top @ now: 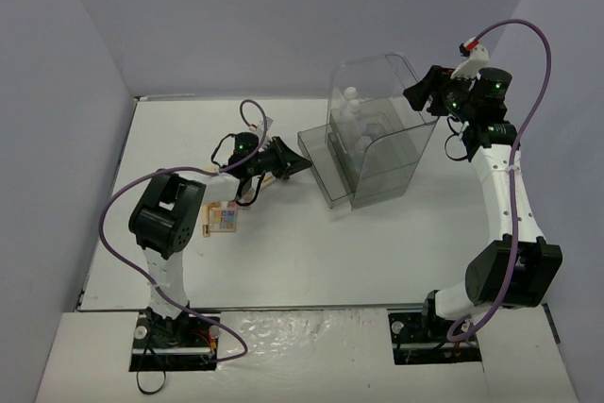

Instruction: Organize the makeup

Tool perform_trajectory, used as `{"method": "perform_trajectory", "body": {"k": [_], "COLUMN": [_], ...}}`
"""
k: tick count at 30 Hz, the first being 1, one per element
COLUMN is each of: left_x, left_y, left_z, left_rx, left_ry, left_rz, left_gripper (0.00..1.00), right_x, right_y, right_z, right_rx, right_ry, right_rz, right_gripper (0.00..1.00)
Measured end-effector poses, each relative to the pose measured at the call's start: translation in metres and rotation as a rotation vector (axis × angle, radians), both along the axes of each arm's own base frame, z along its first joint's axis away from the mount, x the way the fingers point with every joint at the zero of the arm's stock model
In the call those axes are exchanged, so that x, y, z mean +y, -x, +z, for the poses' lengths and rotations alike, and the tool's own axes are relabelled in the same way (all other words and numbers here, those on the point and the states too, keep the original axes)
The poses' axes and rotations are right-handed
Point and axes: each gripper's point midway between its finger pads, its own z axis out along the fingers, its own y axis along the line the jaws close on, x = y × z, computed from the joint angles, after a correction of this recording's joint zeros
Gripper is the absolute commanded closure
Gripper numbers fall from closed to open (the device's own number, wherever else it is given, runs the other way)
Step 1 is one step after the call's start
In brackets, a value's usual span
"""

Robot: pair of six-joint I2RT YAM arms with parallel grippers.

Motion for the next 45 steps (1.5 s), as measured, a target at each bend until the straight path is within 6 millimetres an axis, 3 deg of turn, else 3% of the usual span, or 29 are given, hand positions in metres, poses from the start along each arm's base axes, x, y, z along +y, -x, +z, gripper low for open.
{"method": "perform_trajectory", "body": {"k": [13, 29, 31, 33, 37, 45], "left_x": [-0.004, 0.007, 0.007, 0.007, 0.008, 0.015], "left_y": [-0.007, -0.009, -0.009, -0.009, -0.008, -0.001], "left_z": [0.004, -0.001, -0.001, -0.001, -0.006, -0.018], "left_rx": [-0.014, -0.005, -0.006, -0.007, -0.018, -0.005], "left_ry": [-0.037, -0.052, -0.052, -0.054, -0.077, -0.145], "left_rz": [-0.033, -0.035, -0.036, -0.037, -0.046, -0.064], "left_gripper": [1.0, 0.99, 0.94, 0.73, 0.52, 0.32], "right_x": [0.0, 0.0, 0.0, 0.0, 0.002, 0.003], "right_y": [0.0, 0.0, 0.0, 0.0, 0.001, 0.002], "right_z": [0.0, 0.0, 0.001, 0.001, 0.001, 0.002], "right_rx": [-0.006, -0.01, -0.01, -0.01, -0.012, -0.011], "right_ry": [0.001, 0.002, 0.002, 0.002, 0.002, 0.002], "right_rz": [0.0, 0.0, 0.0, 0.001, 0.003, 0.005], "right_gripper": [0.38, 0.37, 0.35, 0.33, 0.27, 0.12]}}
